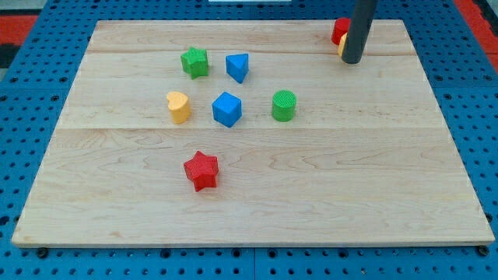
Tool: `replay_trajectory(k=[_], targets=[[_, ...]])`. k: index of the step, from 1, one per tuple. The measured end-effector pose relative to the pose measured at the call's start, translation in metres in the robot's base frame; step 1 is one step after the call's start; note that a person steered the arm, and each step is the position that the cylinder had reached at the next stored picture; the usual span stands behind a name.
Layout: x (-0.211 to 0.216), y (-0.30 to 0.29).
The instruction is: Push the red star to the bottom of the blue cube
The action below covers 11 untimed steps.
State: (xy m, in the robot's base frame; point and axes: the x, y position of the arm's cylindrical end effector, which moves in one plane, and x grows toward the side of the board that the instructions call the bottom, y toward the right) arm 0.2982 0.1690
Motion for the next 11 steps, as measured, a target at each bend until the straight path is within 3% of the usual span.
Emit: replay_trajectory(k=[1,3,5,6,9,11], targets=[[0.034,0.008],[0.153,-0.001],[0.276,-0.066],[0.321,-0.129],[0.276,-0.267],[0.250,-0.252]])
